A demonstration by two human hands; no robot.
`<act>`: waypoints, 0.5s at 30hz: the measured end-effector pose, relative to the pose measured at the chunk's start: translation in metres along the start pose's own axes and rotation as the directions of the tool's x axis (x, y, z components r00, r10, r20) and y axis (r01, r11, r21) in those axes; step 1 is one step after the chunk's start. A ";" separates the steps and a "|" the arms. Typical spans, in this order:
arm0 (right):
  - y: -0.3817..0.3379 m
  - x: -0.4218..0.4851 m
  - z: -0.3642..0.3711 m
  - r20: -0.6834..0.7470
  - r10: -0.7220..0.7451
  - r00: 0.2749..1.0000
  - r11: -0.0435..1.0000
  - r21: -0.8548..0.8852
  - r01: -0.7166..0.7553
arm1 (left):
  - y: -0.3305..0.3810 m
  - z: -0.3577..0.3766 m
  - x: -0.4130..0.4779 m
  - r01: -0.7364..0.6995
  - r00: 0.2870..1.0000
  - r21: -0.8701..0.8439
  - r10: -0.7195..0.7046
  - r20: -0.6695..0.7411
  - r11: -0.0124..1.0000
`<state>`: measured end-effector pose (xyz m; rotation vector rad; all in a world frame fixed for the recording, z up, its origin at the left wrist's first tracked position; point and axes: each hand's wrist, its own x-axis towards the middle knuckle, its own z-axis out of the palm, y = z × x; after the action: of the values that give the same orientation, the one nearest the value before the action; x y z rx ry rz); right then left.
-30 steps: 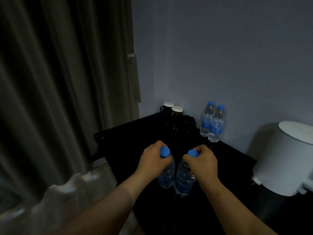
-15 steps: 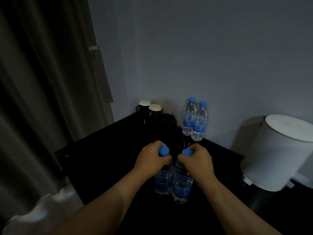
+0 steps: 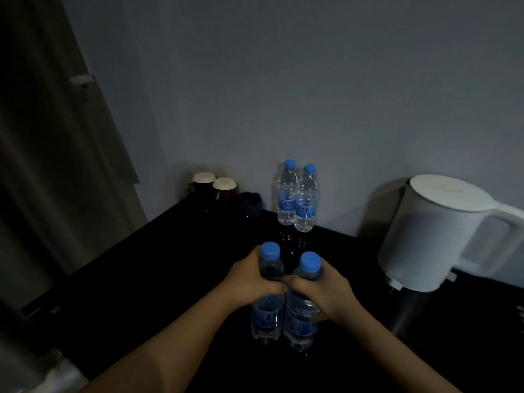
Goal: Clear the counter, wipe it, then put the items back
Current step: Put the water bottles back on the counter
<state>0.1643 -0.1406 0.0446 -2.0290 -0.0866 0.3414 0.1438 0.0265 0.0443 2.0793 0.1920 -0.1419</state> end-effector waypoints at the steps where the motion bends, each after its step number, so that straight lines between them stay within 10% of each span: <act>1: -0.001 0.001 0.002 -0.040 -0.001 0.999 1.000 -0.005 0.001 | -0.001 -0.002 0.004 0.004 1.000 -0.018 -0.004 0.005 1.000; 15: -0.012 0.044 -0.020 -0.363 0.110 0.925 0.993 0.068 -0.092 | 0.022 0.003 0.077 -0.104 0.994 -0.024 0.104 0.010 0.994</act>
<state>0.2127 -0.1429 0.0548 -2.0178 0.2577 0.0225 0.2232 0.0192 0.0475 2.0595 0.0778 -0.0869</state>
